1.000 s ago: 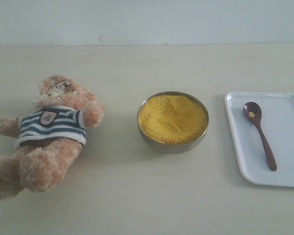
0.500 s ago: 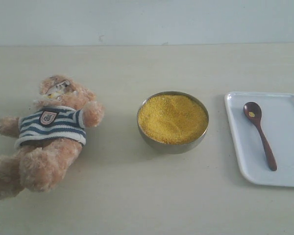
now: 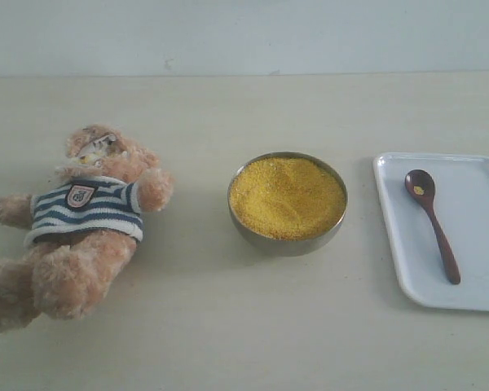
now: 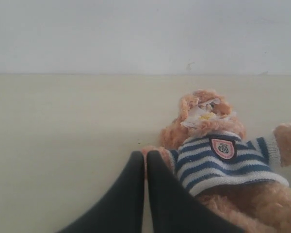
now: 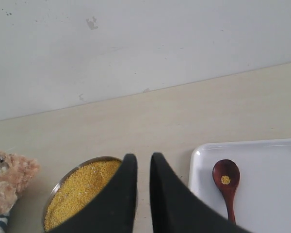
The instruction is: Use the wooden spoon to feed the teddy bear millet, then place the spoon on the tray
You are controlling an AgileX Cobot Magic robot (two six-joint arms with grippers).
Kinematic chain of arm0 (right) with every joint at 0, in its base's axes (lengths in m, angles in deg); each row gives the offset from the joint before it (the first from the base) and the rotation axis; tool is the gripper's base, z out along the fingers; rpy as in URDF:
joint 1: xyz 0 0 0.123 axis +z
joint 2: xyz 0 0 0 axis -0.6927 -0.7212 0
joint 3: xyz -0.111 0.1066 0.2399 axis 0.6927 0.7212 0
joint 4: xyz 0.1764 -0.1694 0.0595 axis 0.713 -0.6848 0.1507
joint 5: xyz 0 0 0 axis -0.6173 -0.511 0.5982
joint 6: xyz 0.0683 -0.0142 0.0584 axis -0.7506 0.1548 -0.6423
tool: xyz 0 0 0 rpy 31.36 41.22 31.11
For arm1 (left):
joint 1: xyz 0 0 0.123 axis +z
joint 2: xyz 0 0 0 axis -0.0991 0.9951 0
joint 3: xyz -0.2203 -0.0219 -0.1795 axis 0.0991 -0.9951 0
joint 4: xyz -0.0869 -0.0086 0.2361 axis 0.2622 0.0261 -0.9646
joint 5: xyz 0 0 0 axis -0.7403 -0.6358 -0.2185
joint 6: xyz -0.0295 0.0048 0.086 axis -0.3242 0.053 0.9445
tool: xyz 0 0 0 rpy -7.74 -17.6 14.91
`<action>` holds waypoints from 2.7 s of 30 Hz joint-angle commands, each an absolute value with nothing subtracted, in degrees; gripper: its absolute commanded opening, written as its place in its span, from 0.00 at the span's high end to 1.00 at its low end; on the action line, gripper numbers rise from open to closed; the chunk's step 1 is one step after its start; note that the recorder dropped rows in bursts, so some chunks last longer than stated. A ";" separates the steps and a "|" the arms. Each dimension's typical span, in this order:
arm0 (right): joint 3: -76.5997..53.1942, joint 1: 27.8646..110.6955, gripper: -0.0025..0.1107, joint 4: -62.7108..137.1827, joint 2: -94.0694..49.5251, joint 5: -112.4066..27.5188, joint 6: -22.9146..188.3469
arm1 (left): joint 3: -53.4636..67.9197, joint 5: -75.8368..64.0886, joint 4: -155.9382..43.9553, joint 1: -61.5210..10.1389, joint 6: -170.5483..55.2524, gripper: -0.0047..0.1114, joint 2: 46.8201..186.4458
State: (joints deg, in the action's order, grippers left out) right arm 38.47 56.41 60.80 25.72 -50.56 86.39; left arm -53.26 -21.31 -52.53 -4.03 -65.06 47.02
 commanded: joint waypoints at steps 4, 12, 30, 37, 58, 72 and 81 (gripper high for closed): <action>38.64 56.53 0.90 60.92 25.94 -49.80 86.55 | -53.46 -20.67 -51.88 -3.97 -64.67 0.93 46.82; 38.64 56.53 0.90 60.92 25.94 -49.80 86.55 | -53.46 -20.67 -51.88 -3.97 -64.67 0.93 46.82; 38.64 56.53 0.90 60.86 29.19 -50.02 86.68 | -53.46 -20.62 -51.88 -3.97 -64.67 0.93 46.82; 38.78 56.53 0.90 58.46 33.22 -55.07 86.68 | -53.46 -20.75 -51.88 -3.97 -64.67 0.93 46.82; 49.21 56.53 0.90 59.63 46.72 -58.58 90.14 | -53.46 -20.60 -51.88 -3.97 -64.67 0.93 46.82; 53.19 56.53 0.90 53.24 49.53 -55.51 94.00 | -53.46 -20.60 -51.88 -3.97 -64.67 0.93 46.82; 53.19 56.53 0.90 35.12 49.53 -60.20 81.41 | -53.46 -20.72 -52.10 -3.97 -64.67 0.93 46.82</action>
